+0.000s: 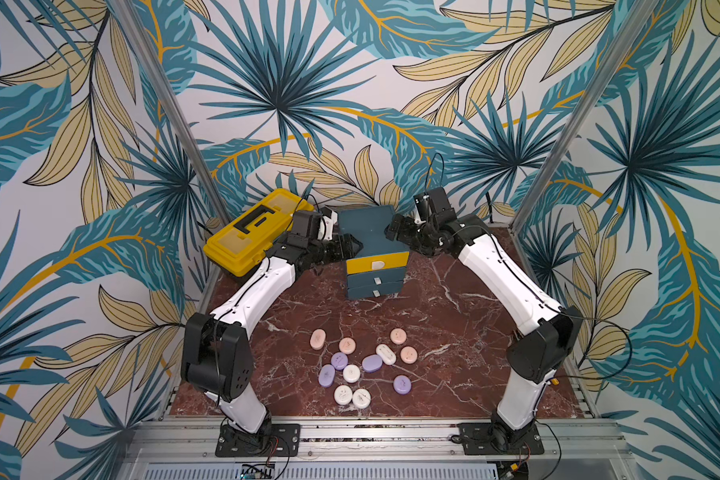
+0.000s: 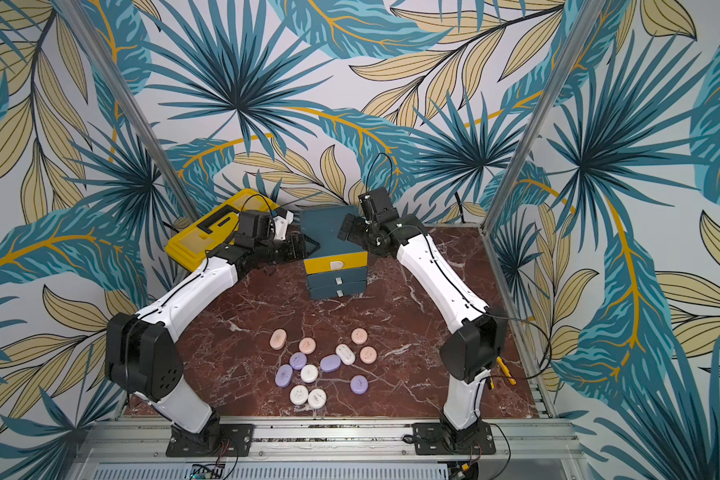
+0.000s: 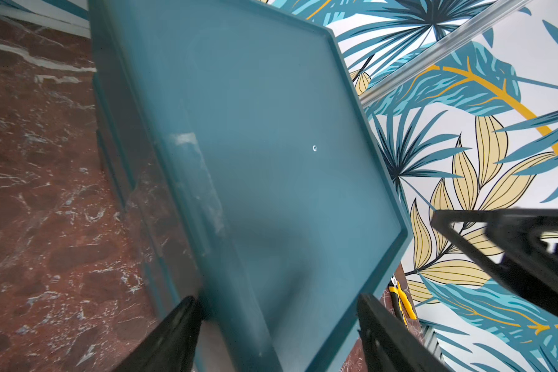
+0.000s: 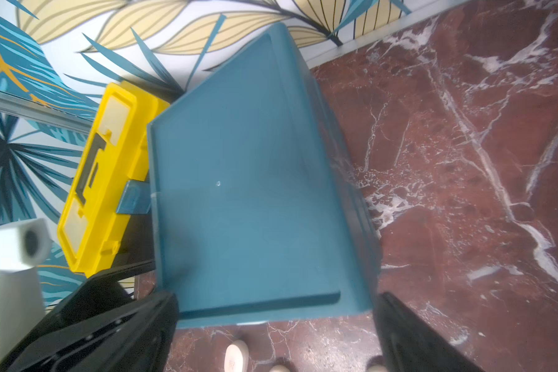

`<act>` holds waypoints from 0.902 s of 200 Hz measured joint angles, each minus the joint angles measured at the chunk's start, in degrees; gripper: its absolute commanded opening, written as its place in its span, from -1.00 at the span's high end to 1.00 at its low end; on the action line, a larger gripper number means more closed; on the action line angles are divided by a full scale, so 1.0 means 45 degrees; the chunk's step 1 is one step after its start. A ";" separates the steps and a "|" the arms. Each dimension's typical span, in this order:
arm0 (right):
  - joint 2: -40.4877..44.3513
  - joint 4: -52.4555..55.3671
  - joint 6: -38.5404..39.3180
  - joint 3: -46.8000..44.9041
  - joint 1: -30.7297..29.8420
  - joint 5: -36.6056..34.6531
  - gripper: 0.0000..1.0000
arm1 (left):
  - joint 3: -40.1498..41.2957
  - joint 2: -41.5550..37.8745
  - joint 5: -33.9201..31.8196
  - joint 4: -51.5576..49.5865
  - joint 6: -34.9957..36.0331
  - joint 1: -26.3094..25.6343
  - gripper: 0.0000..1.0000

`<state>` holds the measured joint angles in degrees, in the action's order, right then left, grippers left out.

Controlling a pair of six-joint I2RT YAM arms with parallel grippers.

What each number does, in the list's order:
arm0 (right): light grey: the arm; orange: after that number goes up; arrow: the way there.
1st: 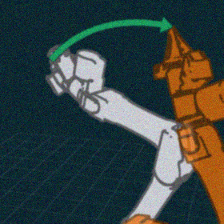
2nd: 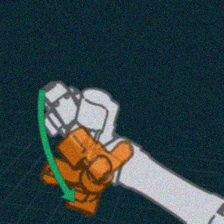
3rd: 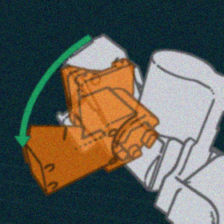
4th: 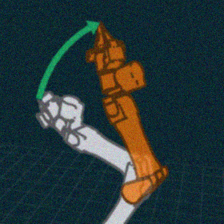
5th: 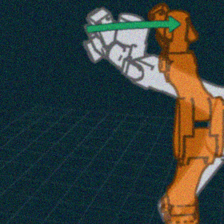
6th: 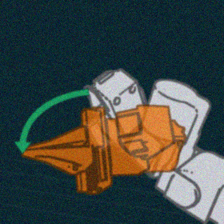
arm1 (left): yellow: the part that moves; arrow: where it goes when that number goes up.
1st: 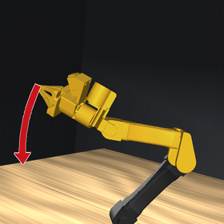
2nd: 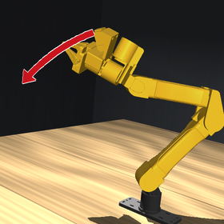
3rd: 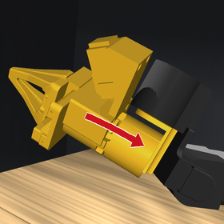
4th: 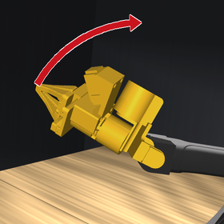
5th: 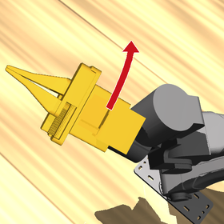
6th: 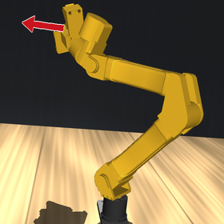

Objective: Put the bluetooth earphones in the drawer according to color
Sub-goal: Move the storage box to the center of the board, then open the drawer in the storage box.

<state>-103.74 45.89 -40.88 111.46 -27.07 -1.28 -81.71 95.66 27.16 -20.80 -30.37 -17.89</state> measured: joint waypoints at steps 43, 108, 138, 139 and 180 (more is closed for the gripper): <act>0.1982 -0.1399 -0.0869 -0.3526 0.0121 -0.0044 -0.95 | 0.0223 0.0000 0.0121 0.0199 0.0029 0.0000 -0.59; 0.5221 -0.6494 -0.4493 -1.0768 -0.0763 0.0680 -0.86 | 0.0607 0.0000 0.0359 0.0486 -0.0039 -0.0058 -0.56; 0.5581 -0.9544 -0.5668 -1.2492 -0.1020 0.0719 -0.84 | 0.0709 0.0000 0.0364 0.0578 -0.0165 -0.0355 -0.55; 0.5581 -0.9607 -0.5693 -1.2526 -0.1020 0.0719 -0.84 | 0.0714 0.0000 0.0364 0.0578 -0.0165 -0.0369 -0.55; 0.5236 -1.3527 -0.7009 -1.3775 -0.1044 0.0612 -0.74 | 0.0772 0.0029 0.0413 0.0777 -0.0364 -0.0782 -0.55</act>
<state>-80.18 -14.98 -72.42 49.47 -31.77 1.48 -78.24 95.79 29.02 -17.30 -32.01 -21.41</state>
